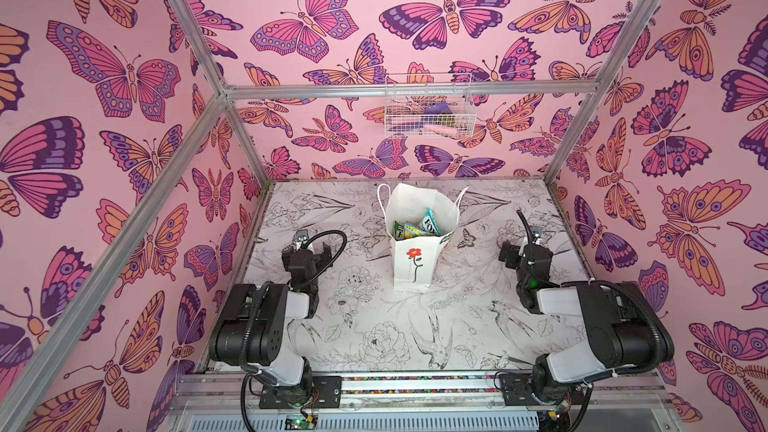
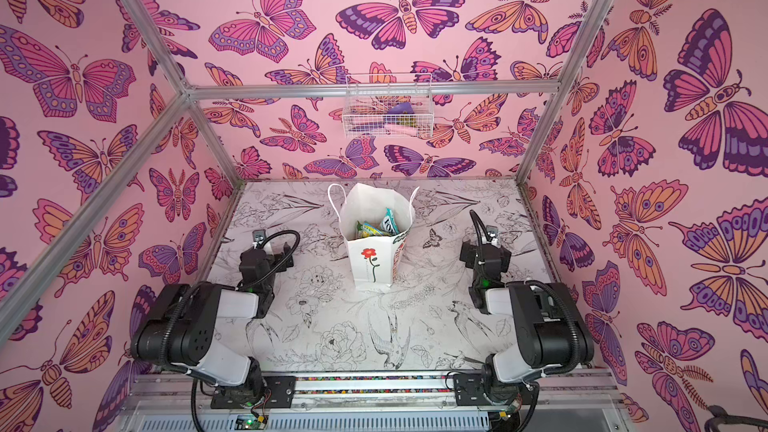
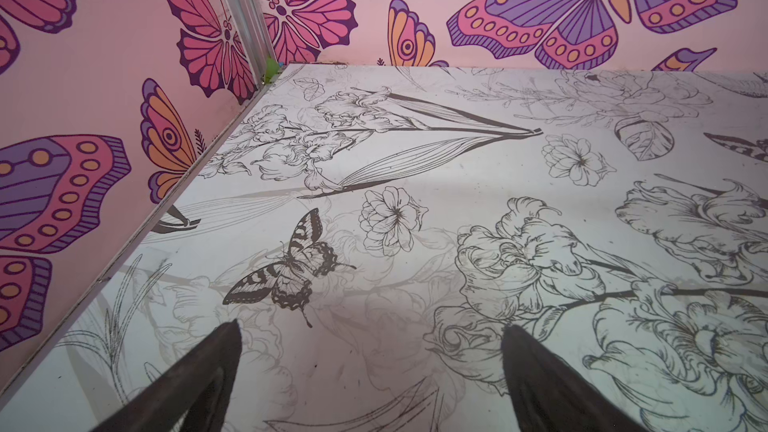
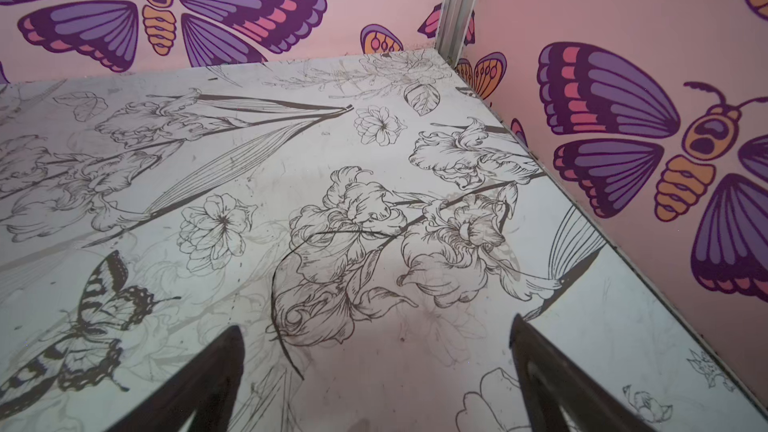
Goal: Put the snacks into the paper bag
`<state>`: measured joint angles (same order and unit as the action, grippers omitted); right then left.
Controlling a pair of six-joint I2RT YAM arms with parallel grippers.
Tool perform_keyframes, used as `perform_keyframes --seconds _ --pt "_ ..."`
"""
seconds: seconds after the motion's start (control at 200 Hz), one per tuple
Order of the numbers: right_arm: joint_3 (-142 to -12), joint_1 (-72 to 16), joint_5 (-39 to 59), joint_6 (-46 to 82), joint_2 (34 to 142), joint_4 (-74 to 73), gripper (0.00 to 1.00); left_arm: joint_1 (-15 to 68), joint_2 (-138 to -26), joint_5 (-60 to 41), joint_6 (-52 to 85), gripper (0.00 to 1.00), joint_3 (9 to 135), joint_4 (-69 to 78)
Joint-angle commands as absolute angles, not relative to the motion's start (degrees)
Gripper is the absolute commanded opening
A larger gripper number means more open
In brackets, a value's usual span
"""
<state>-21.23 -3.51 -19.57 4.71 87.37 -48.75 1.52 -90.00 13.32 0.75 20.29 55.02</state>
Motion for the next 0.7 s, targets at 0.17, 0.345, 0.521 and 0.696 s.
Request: perform_keyframes --seconds 0.17,0.345,0.521,0.696 --pt "-21.9 -3.3 -18.9 5.6 86.3 -48.5 0.99 1.3 -89.2 12.7 1.7 0.99 20.1 54.8" --pt "-21.8 -3.3 -18.9 5.5 86.2 -48.6 0.99 1.3 -89.2 12.7 1.7 0.99 20.1 54.8" --pt "-21.9 -3.3 -18.9 5.6 86.2 -48.6 0.99 1.3 -89.0 12.7 1.6 0.99 20.0 55.0" --pt "-21.8 -3.3 -18.9 5.5 86.2 -48.7 0.99 1.3 -89.0 12.7 1.6 0.99 20.0 55.0"
